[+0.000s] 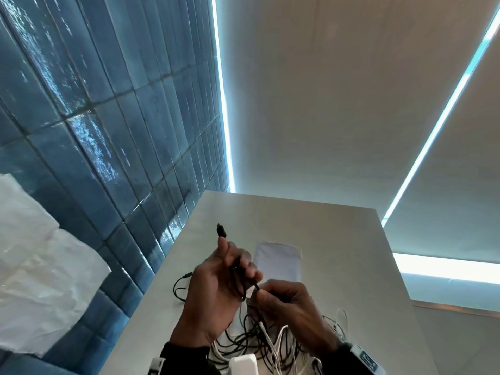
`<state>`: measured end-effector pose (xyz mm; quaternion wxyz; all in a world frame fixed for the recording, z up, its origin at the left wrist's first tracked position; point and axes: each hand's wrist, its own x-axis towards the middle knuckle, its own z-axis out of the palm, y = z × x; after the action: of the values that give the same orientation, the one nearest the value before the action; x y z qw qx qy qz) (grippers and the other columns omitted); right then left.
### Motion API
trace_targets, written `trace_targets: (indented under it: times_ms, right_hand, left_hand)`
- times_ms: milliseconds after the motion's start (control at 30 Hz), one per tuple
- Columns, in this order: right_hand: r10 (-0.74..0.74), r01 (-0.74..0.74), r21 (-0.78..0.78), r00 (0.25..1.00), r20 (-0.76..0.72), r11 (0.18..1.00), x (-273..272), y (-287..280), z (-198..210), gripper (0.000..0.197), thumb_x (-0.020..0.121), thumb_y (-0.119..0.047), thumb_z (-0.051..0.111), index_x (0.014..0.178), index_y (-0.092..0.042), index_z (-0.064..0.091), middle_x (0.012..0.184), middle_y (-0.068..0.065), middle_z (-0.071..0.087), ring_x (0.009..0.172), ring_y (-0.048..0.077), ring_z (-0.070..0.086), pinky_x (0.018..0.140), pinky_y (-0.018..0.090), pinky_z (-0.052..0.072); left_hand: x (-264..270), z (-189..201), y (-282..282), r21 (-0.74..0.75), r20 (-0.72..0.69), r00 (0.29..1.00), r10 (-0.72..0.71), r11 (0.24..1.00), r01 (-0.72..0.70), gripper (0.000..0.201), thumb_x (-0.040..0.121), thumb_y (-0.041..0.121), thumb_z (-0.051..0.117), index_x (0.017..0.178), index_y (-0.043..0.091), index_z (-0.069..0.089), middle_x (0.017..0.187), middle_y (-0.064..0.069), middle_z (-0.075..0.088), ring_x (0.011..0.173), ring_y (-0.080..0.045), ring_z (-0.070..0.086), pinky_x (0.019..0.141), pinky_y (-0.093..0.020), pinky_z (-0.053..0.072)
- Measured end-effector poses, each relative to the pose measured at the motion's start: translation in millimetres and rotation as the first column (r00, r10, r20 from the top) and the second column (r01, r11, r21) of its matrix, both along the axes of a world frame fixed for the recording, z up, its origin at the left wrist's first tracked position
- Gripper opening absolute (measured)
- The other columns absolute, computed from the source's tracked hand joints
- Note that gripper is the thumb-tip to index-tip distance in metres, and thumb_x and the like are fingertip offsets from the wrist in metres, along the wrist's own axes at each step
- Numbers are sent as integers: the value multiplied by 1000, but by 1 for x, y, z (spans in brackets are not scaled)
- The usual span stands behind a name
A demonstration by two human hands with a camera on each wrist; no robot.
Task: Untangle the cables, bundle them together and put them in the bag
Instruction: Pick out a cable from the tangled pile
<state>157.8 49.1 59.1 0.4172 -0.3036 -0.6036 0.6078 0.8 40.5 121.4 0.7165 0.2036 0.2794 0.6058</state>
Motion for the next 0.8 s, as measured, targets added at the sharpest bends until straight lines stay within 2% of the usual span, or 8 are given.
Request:
trace_targets:
  times_ms: [67,133,200,300,533,600,667,800]
  right_hand:
    - [64,-64,-17,998,-12,998,2,-3,-6,19,93,-23,60,83,-10,72,63,15,49,56,13,44,54,20,36]
    - [118,-119,-44,993,-15,992,2,-4,-16,20,95,-17,57,80,-13,70,62,9,46,54,9,40,53,17,34]
    - [119,-116,-49,991,63,992,3,-5,-33,22,94,-19,57,75,-19,68,60,-1,47,53,5,39,53,15,33]
    - [81,-72,-64,985,155,995,8,-5,-62,21,91,-30,59,72,-23,65,58,-12,50,53,2,39,53,14,33]
    - [41,-6,-131,961,272,991,4,-8,-105,25,91,-26,56,67,-24,62,55,-11,49,52,3,39,53,17,32]
    - [-7,51,-128,947,321,990,0,-7,-102,25,90,-26,56,65,-23,61,55,-9,51,52,2,40,54,19,33]
    - [-87,136,-129,941,326,982,-2,-3,-90,29,92,-14,56,64,-19,62,50,-9,51,49,2,41,52,20,33]
    - [-202,234,-173,962,182,957,-5,3,-42,23,91,-1,58,70,-2,65,47,-7,54,43,6,44,45,16,37]
  left_hand:
    - [3,6,0,41,-21,1000,-14,999,15,42,98,34,37,61,14,39,57,-2,32,46,-13,28,48,-27,29]
    - [3,10,-2,85,-91,996,-6,996,14,42,99,34,36,62,14,39,54,2,24,45,-10,17,46,-28,14]
    - [0,13,-6,118,-145,989,19,993,-2,43,99,35,34,61,15,39,53,4,21,44,-9,13,46,-29,9]
    - [-6,17,-11,142,-190,981,42,990,-15,45,99,36,34,59,17,40,50,6,21,40,-7,15,45,-30,6]
    - [-20,40,-20,258,-224,973,60,966,-1,42,92,39,41,57,17,43,45,7,23,40,-9,10,39,-25,9]
    - [-23,42,-20,249,-276,959,70,969,1,42,91,40,44,56,17,46,44,7,23,40,-10,7,39,-25,7]
    - [-24,35,-18,202,-321,942,98,979,-33,45,95,39,45,55,17,46,44,7,22,40,-9,7,40,-25,5]
    - [-20,4,-10,88,-388,895,218,976,-200,43,96,37,39,59,16,44,46,6,21,36,-5,13,38,-18,7]
